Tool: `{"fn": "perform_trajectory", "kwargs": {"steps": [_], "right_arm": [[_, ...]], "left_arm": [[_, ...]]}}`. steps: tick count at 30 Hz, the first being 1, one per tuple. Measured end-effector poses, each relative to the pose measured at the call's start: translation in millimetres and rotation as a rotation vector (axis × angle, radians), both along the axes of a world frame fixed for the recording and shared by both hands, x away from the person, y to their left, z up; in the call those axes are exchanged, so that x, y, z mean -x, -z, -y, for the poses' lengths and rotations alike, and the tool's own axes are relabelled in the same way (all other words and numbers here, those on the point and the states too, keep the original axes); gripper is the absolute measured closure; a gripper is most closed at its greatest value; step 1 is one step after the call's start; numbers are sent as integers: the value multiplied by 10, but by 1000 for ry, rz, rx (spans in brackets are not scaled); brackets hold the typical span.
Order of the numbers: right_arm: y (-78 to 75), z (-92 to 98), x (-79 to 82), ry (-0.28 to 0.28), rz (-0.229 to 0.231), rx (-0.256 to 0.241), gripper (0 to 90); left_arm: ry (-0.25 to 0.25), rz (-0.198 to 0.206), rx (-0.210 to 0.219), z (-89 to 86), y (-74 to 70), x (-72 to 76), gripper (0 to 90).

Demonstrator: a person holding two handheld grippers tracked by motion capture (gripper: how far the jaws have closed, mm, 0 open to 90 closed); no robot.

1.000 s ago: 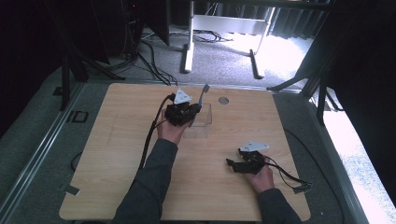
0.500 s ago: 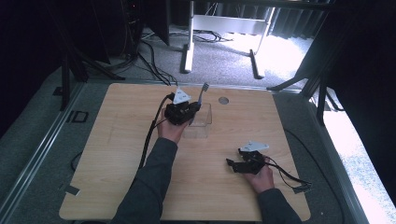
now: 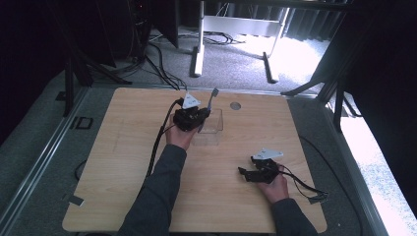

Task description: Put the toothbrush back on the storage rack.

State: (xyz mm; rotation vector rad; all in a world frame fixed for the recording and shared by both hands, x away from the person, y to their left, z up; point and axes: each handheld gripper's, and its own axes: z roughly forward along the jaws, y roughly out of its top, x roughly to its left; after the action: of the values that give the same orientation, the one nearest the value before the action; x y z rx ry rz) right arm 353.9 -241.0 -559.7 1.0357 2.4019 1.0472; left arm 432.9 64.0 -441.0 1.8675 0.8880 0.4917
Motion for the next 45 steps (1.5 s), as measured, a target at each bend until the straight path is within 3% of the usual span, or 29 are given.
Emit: {"fn": "perform_trajectory", "kwargs": {"steps": [23, 45], "right_arm": [[0, 1, -1, -1, -1, 1, 269], [-1, -1, -2, 0, -2, 1, 269]], "left_arm": [[-11, -81, -12, -13, 150, -120, 824], [-9, -113, -27, 16, 234, -159, 824]]}}
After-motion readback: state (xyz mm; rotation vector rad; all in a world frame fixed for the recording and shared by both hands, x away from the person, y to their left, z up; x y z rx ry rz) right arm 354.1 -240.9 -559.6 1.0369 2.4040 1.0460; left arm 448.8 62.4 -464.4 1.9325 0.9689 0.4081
